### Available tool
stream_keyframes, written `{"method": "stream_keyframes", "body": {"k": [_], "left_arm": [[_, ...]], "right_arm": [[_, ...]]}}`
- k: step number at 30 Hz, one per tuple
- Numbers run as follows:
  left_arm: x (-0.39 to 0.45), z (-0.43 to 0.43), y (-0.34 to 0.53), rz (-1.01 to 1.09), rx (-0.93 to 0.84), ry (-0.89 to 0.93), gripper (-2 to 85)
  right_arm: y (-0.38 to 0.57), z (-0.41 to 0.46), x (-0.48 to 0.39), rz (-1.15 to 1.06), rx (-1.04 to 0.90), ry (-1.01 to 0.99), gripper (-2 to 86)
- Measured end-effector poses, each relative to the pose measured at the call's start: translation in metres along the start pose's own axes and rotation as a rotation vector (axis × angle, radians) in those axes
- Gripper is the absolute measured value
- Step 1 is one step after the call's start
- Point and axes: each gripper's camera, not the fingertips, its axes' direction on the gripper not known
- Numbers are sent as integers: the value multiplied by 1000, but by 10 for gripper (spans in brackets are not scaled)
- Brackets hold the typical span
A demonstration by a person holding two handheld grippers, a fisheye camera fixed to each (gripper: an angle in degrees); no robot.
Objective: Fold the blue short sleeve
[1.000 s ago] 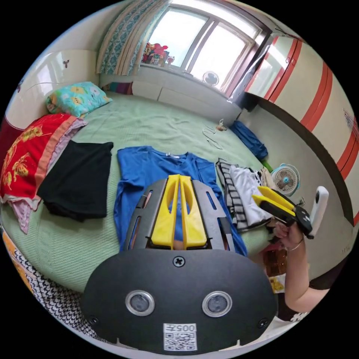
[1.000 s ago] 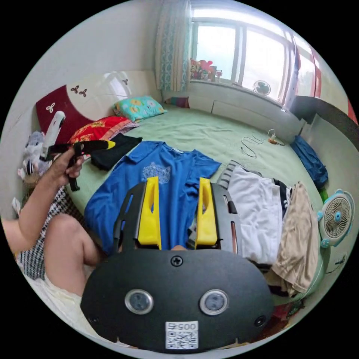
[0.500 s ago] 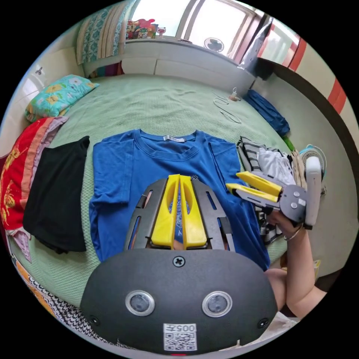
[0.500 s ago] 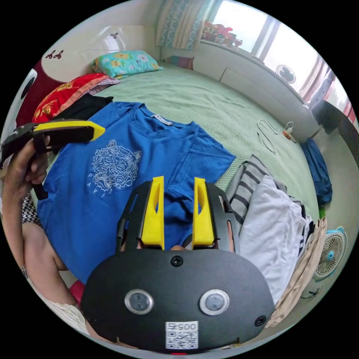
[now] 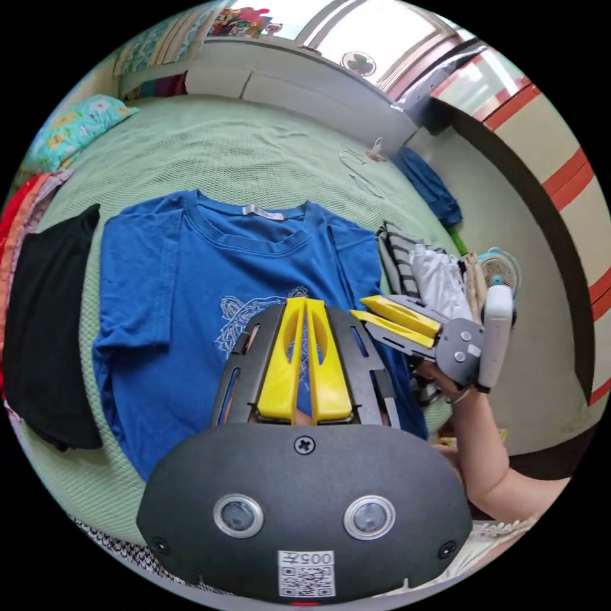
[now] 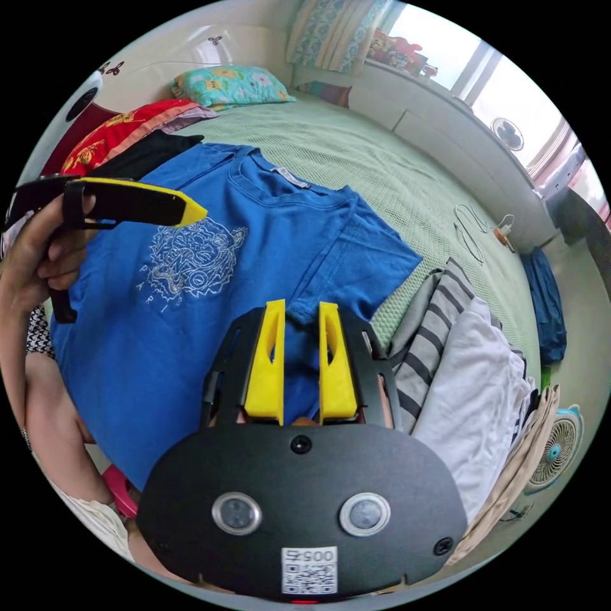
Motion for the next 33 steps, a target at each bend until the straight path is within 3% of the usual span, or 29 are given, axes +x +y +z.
{"method": "stream_keyframes", "body": {"k": [5, 11, 19, 24, 28, 33], "left_arm": [[-8, 10, -8, -4, -16, -26, -7], [-11, 16, -15, 24, -19, -78, -7], [-22, 25, -24, 11, -20, -68, -7], [-26, 27, -30, 10, -12, -51, -6], [-31, 29, -35, 5, -11, -74, -7], [-42, 26, -41, -10, 5, -60, -7]], "right_arm": [[-6, -8, 18, 94, 38, 48, -4], [0, -35, 67, 373, 152, 137, -7], [15, -30, 130, 703, 70, 33, -1], [5, -49, 129, 662, 124, 118, 35], [-21, -62, 116, 480, 287, 92, 75], [-101, -29, 123, 203, 163, 69, 133]]}}
